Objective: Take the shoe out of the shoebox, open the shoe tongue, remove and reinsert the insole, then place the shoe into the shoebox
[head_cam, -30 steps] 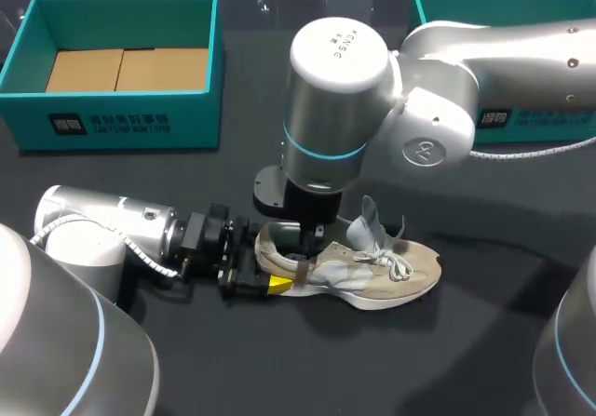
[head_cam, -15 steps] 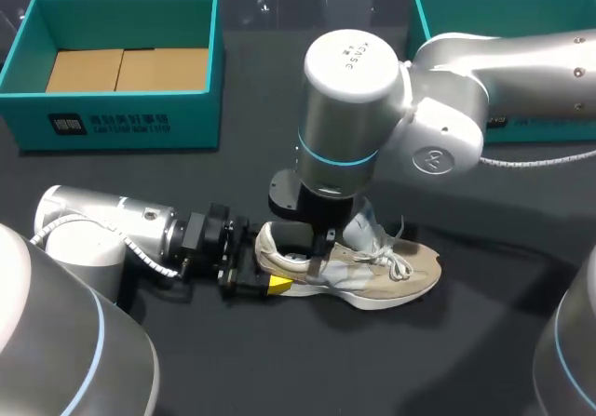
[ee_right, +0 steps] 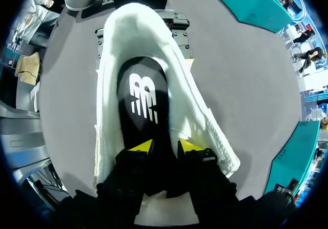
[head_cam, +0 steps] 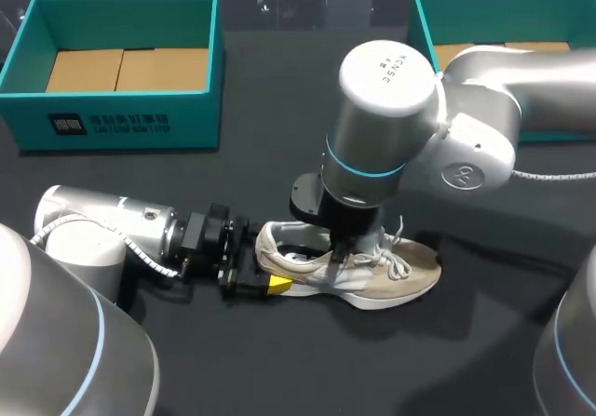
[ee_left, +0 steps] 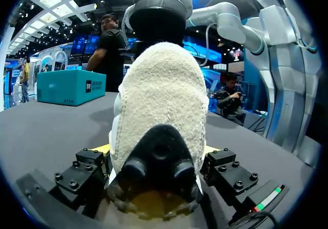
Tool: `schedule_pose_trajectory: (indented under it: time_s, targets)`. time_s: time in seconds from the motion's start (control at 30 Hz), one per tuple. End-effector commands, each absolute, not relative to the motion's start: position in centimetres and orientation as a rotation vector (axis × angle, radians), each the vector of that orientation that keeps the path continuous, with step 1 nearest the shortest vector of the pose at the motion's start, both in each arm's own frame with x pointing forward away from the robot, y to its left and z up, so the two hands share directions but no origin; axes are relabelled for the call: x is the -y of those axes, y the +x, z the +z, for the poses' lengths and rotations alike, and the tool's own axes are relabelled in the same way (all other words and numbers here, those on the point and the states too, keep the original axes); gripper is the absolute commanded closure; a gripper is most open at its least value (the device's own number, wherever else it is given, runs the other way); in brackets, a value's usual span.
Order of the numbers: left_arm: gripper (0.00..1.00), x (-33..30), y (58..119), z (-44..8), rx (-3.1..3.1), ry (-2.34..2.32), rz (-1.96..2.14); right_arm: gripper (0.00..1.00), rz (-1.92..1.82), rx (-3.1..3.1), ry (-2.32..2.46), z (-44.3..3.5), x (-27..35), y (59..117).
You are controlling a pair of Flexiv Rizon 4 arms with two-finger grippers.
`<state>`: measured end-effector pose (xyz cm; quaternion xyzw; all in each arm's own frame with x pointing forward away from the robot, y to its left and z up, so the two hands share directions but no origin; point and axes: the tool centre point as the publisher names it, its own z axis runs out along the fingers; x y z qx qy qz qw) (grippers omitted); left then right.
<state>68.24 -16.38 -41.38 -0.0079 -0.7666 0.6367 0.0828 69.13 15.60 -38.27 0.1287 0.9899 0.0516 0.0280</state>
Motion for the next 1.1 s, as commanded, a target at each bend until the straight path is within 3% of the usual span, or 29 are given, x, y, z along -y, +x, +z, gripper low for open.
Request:
schedule_pose_trajectory:
  time_s: [0.03, 0.27, 0.53, 0.87, 0.97, 1.1]
  targets:
    - [1.0, 16.2, 68.1, -41.7, 2.29, -0.02, 1.904, 0.65, 0.177, -3.07, 0.38, -38.8, -15.2, 69.6]
    - [1.0, 16.2, 68.1, -41.7, 2.29, -0.02, 1.904, 0.59, 0.168, -3.153, 0.304, -40.4, -16.0, 70.4]
    - [1.0, 16.2, 68.1, -41.7, 2.29, -0.02, 1.904, 0.6, 0.178, -3.237, 0.287, -42.4, -16.6, 68.9]
    - [1.0, 16.2, 68.1, -41.7, 2.29, -0.02, 1.904, 0.81, 0.218, -3.25, 0.385, -43.0, -15.5, 65.8]
    - [1.0, 16.2, 68.1, -41.7, 2.29, -0.02, 1.904, 1.0, 0.225, -3.245, 0.398, -42.8, -15.4, 65.4]
    - [1.0, 16.2, 68.1, -41.7, 2.29, -0.02, 1.904, 1.0, 0.245, -3.227, 0.412, -42.3, -15.4, 65.5]
